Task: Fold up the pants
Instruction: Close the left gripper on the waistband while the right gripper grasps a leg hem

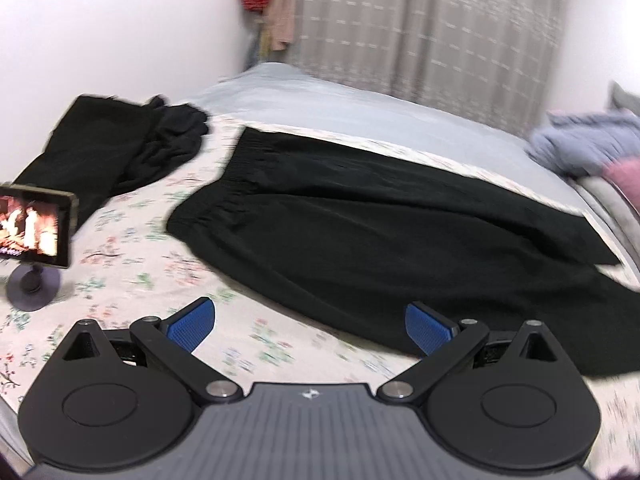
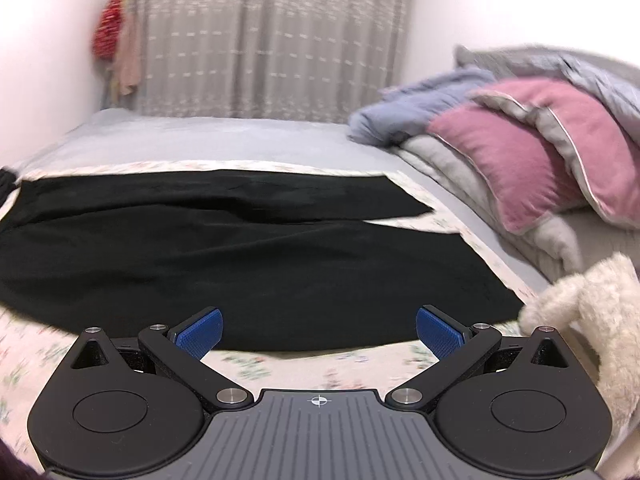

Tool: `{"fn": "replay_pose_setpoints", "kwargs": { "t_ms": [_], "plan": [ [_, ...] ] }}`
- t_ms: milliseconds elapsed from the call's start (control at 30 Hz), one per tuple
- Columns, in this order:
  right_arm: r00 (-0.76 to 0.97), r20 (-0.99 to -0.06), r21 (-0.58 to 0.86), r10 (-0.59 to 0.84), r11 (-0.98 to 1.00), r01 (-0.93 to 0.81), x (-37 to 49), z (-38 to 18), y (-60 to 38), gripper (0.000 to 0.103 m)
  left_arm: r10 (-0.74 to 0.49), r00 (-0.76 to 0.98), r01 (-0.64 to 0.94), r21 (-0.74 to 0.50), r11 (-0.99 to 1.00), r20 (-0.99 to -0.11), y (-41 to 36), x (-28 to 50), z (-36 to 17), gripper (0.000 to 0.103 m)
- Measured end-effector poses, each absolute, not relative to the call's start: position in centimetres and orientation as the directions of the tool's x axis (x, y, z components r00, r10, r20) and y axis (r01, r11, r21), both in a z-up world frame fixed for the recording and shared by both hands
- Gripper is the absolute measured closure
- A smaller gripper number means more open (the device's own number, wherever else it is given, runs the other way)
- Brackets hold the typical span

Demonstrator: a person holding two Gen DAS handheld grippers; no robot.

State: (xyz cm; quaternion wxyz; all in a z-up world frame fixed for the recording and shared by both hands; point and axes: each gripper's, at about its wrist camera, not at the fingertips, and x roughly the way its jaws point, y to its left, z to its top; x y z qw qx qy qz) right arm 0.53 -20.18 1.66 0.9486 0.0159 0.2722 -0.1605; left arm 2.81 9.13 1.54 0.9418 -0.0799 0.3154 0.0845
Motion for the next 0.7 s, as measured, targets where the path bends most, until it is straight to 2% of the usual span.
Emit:
{"fn": "replay_pose_setpoints", "kwargs": {
  "t_ms": [200,267,333,700],
  "plan": [
    [0.771,-0.584,0.079,-0.254,0.928,0.365,2.5,1.7,-25.0,0.000,0.204,0.740,-0.318,-0.067,0.946,-0.641,13.1,5.5,1.0,0.000],
    [0.762,-0.622,0.216,-0.177,0.898,0.385,3.3,1.3,-27.4,0.000,0.206,0.708,-0.353,-0.086,0.932,-0.675,14.5,6.7,0.4,0.000],
    [0.747,-0.646,0.296,-0.158,0.850,0.436,4.0,0.8,-29.8,0.000,0.203,0.674,-0.389,-0.109,0.915,-0.710,16.1,8.0,-0.2,0.000],
    [0.617,-0.749,0.363,-0.240,0.631,0.686,6.6,-3.1,-40.4,0.000,0.241,0.564,-0.582,-0.173,0.795,-0.790,21.2,14.2,-4.1,0.000]
  ]
}}
